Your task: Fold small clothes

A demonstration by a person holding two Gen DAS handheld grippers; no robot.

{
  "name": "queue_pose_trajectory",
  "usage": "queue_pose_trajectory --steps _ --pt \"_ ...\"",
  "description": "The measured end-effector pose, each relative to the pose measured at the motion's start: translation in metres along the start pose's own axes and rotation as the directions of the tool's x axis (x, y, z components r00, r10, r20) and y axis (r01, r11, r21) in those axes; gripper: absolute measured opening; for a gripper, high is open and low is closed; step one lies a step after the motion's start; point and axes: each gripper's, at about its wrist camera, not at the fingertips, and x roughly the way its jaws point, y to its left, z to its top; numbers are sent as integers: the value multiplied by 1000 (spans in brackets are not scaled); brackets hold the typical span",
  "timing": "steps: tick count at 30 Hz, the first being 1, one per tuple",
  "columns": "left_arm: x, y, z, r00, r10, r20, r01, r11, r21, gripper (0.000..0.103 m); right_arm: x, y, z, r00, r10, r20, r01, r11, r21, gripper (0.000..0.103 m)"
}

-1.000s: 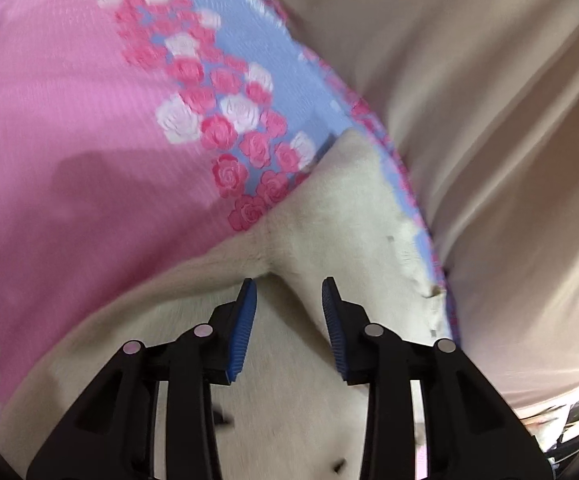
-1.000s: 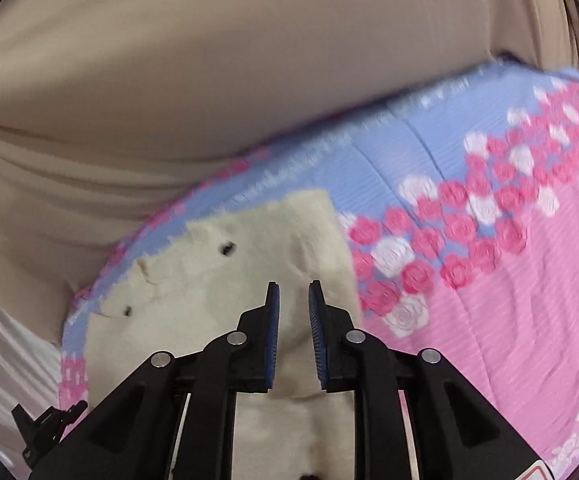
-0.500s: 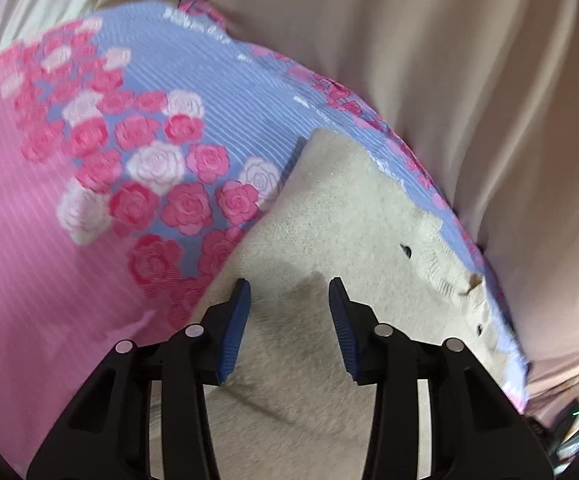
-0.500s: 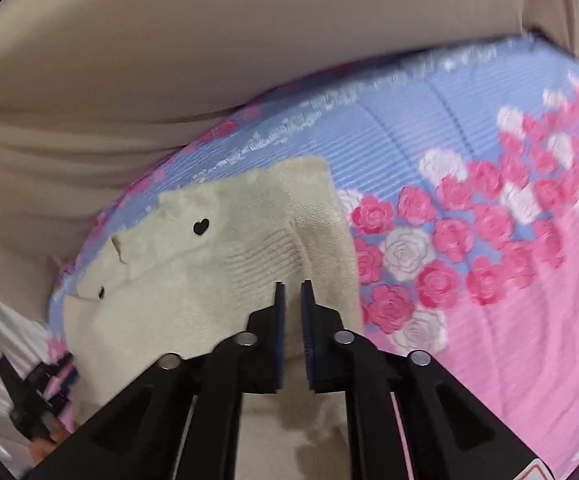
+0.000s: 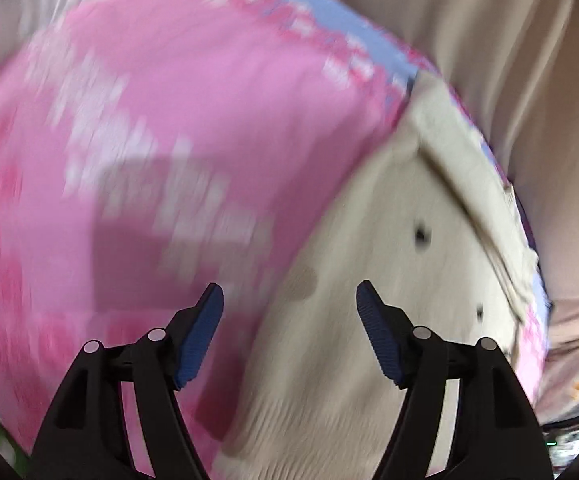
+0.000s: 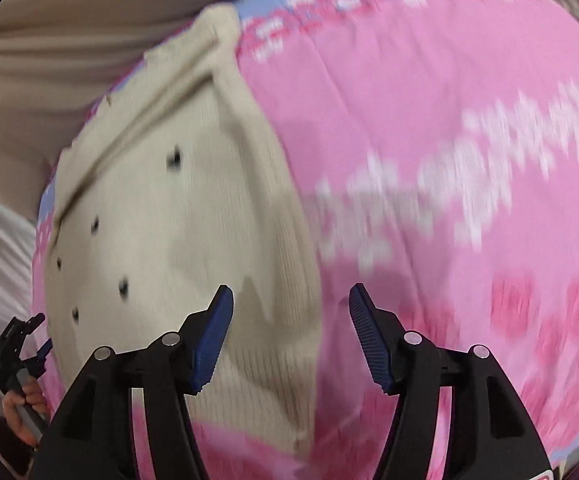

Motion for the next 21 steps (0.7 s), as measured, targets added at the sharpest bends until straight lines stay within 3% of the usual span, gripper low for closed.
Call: queue_pose_trajectory --steps 4,6,8,9,10,11,12,15,21 --pt "-8 2 -36 1000 -5 -30 7 998 58 70 -4 7 -21 1000 14 17 -14 1000 -13 60" --pt "-9 -3 -43 999 -21 -48 24 998 65 79 -3 12 -22 999 46 14 -45 999 -11 60" --pt "-8 -8 -48 998 -32 -59 37 995 89 78 1 20 -23 998 62 21 -61 998 -33 53" --pt "-6 -10 -50 998 -33 -59 39 995 96 75 0 22 -25 998 65 21 -64 997 -47 28" --pt "-7 -11 -50 999 -27 -46 32 994 102 54 2 22 -25 997 82 11 -81 996 -39 10" --pt "-6 -9 -49 998 -34 -52 39 994 98 41 -1 20 -24 995 98 21 -97 995 -18 9" --pt "-4 -4 -47 995 -55 -81 61 996 64 12 -4 19 -23 994 109 33 -109 994 -10 9" --pt "-15 14 -40 987 -134 -87 131 991 -41 7 -29 20 -24 987 138 85 -136 990 -31 8" --pt "-34 18 -46 981 -174 -85 172 985 -23 5 -49 -2 -29 984 137 114 -138 990 3 7"
